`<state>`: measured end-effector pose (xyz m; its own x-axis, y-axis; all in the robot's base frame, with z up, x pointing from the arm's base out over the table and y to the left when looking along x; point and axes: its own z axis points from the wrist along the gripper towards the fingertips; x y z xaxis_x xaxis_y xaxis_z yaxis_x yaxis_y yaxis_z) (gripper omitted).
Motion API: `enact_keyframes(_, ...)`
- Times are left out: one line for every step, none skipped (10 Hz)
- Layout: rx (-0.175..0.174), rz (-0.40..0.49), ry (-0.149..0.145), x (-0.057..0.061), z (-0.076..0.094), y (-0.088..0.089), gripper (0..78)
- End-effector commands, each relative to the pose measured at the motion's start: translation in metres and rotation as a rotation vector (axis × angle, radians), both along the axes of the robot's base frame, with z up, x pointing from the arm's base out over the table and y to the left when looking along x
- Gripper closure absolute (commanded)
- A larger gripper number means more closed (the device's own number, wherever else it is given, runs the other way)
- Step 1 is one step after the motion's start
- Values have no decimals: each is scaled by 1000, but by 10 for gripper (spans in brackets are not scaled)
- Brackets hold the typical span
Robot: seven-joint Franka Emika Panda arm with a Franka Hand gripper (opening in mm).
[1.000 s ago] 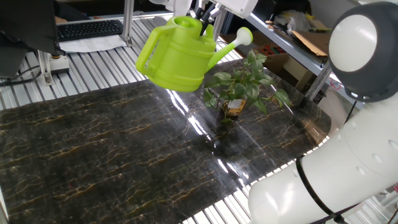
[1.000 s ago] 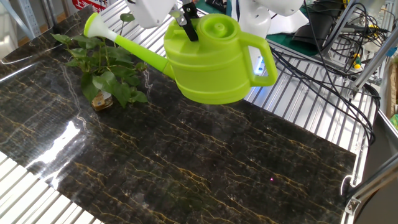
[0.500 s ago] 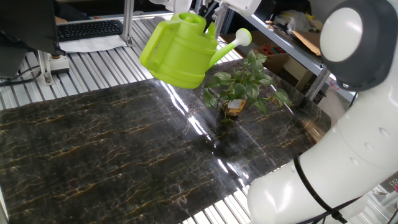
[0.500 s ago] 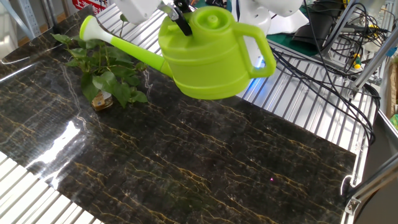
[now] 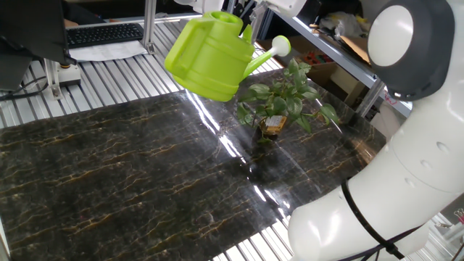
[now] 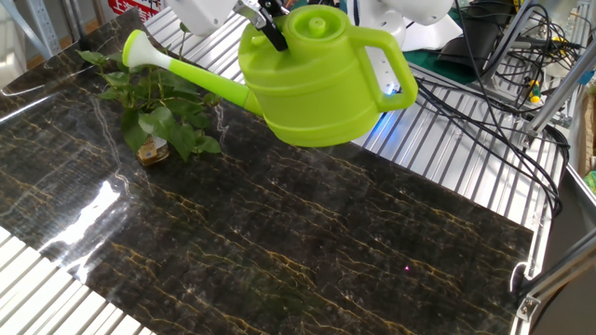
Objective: Water the plant
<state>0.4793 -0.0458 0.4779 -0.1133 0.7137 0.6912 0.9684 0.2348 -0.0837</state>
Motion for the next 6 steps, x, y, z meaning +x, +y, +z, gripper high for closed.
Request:
enact_keyframes(4,-1,-1,1,3,0,764)
enact_keyframes(8,-12,9,0,3,-1,764)
enact_keyframes(24,-25,14,0,4,-2,764)
enact_keyframes(28,-33,19,0,4,-3,764)
enact_keyframes(26,-41,22,0,4,-3,764)
enact_keyframes(25,-43,22,0,4,-3,764)
